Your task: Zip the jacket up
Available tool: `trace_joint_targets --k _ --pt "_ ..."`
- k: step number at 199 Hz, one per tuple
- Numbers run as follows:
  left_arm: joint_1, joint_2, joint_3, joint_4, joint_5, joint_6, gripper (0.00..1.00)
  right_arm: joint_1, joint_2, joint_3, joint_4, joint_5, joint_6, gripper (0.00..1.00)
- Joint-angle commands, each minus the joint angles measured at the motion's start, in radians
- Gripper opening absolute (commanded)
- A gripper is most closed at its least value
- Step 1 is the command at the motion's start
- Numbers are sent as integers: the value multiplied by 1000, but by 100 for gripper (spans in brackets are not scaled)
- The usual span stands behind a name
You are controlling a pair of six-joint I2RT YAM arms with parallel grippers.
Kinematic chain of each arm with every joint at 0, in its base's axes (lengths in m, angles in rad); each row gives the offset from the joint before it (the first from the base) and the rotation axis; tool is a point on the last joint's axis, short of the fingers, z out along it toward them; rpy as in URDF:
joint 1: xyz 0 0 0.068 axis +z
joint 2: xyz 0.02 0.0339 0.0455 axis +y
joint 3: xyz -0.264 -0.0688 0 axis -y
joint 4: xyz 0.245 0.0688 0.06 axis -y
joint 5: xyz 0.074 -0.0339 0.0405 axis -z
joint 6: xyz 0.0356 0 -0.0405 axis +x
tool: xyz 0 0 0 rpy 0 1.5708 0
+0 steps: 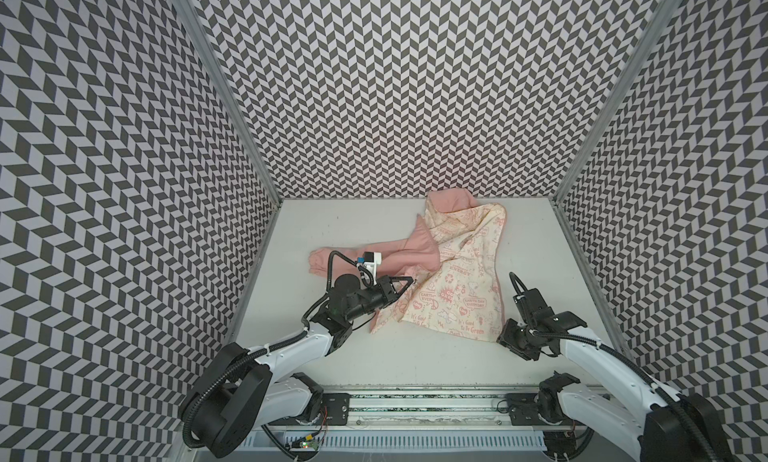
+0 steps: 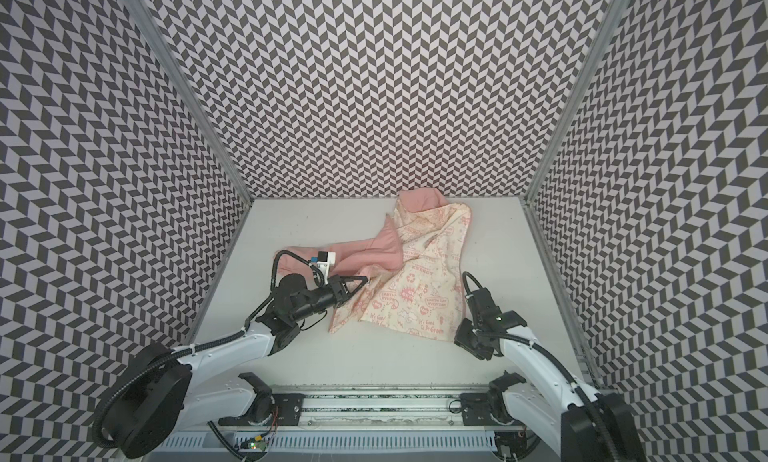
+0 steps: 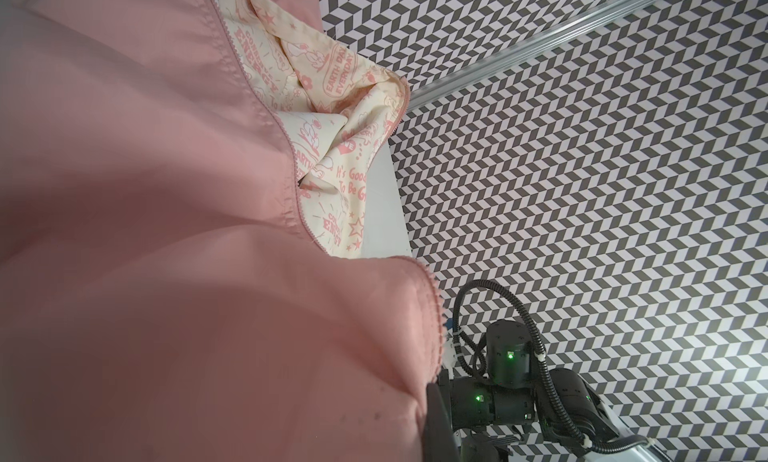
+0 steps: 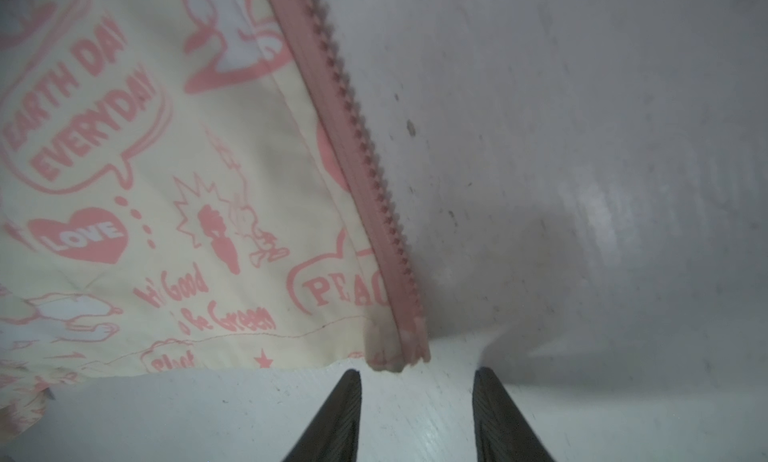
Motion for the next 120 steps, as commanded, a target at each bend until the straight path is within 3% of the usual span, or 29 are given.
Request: trace_joint_targets --k 1,69,120 --pt "9 6 -7 58 30 -12 0 -5 10 -17 81 -4 60 47" --pt "9 35 8 68 36 -26 0 -8 77 -33 174 15 69 42" --pt "9 28 11 60 24 -34 0 -7 58 25 133 58 34 22"
